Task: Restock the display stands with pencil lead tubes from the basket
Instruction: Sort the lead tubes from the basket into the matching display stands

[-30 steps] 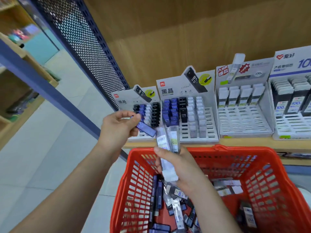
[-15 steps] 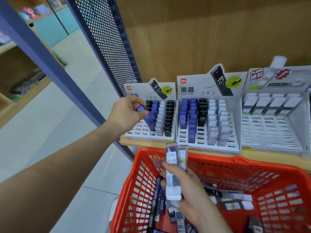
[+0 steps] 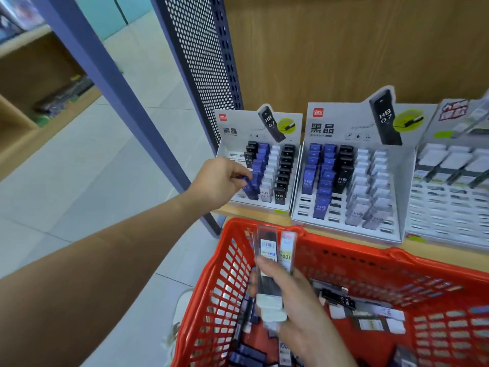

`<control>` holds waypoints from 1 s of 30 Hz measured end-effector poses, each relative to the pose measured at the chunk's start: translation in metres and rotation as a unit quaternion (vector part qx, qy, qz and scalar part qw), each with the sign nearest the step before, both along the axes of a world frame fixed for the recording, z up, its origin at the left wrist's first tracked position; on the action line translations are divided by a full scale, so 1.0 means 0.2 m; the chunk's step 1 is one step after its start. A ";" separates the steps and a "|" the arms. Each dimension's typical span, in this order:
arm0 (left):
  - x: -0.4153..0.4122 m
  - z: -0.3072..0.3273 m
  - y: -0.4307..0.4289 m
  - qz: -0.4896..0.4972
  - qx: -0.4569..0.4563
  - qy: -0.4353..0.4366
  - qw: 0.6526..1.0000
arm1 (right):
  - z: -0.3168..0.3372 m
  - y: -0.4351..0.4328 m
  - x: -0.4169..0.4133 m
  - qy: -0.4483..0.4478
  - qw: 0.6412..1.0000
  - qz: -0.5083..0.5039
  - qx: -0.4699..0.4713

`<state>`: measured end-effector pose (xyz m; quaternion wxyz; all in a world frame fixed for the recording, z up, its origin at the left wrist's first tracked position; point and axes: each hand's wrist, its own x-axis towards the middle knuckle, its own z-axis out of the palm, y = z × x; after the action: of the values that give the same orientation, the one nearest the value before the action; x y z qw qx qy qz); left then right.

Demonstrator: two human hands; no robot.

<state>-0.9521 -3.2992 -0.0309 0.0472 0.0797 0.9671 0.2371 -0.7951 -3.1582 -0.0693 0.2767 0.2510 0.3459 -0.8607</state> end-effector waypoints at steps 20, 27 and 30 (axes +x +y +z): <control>0.06 -0.09 0.03 -0.047 -0.109 0.121 0.986 | 0.05 0.06 0.00 0.013 0.999 -0.050 -0.017; 0.27 0.14 0.15 0.010 0.245 -0.377 0.893 | 0.08 0.14 -0.01 0.104 0.990 -0.030 0.094; 0.35 0.15 0.18 -0.044 0.294 -0.414 0.861 | 0.10 0.16 -0.02 0.146 0.979 -0.021 0.138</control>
<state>-0.8822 -3.2630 -0.0011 0.4278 0.0273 0.7395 0.5190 -0.7987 -3.1265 -0.0484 0.1676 0.1657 0.4922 -0.8380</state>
